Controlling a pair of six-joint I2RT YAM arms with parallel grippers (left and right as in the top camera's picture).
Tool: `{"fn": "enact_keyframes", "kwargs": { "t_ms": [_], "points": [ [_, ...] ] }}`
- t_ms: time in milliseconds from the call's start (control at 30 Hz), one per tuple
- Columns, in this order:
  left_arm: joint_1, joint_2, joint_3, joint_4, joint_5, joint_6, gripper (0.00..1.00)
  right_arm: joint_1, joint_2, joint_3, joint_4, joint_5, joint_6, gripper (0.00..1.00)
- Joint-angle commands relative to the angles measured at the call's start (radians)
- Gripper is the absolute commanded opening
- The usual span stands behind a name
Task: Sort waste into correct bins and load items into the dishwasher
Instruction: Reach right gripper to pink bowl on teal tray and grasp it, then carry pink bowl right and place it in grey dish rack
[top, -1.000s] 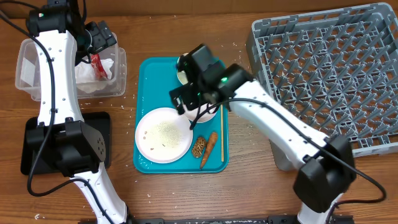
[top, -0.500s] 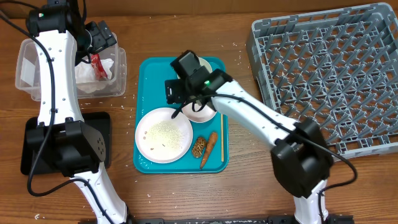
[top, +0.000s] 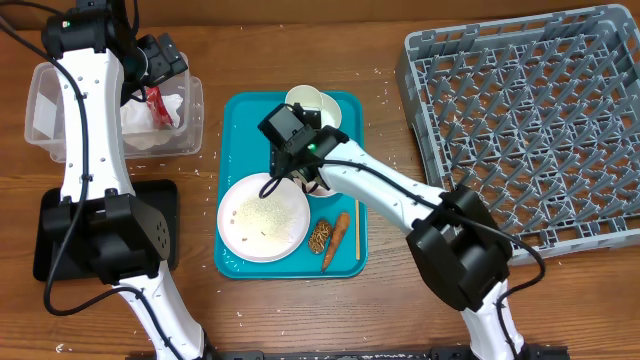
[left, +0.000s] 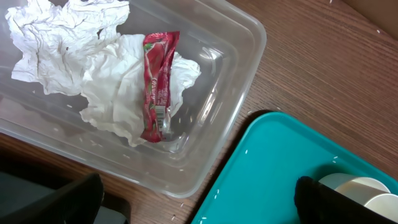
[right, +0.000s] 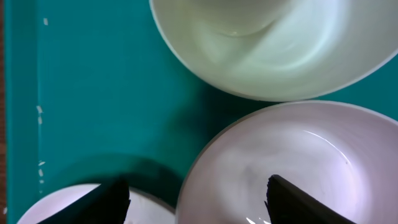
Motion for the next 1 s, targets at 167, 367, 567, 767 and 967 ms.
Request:
{"fn": "enact_keyframes", "kwargs": {
  "t_ms": [167, 367, 567, 767, 967],
  "points": [
    [-0.006, -0.018, 0.0, 0.003, -0.013, -0.014, 1.0, 0.023, 0.054, 0.013, 0.021, 0.051, 0.016, 0.63],
    [-0.006, -0.018, 0.0, 0.003, -0.013, -0.014, 1.0, 0.026, 0.06, 0.017, 0.021, 0.072, 0.016, 0.51],
    [-0.006, -0.018, 0.0, 0.003, -0.013, -0.014, 1.0, 0.026, 0.058, 0.023, 0.006, 0.072, 0.016, 0.38],
    [-0.006, -0.018, 0.0, 0.003, -0.013, -0.014, 1.0, 0.026, 0.05, 0.07, -0.04, 0.066, 0.016, 0.19],
    [-0.006, -0.018, 0.0, 0.003, -0.013, -0.014, 1.0, 0.024, 0.037, 0.105, -0.082, 0.037, 0.016, 0.05]
  ]
}}
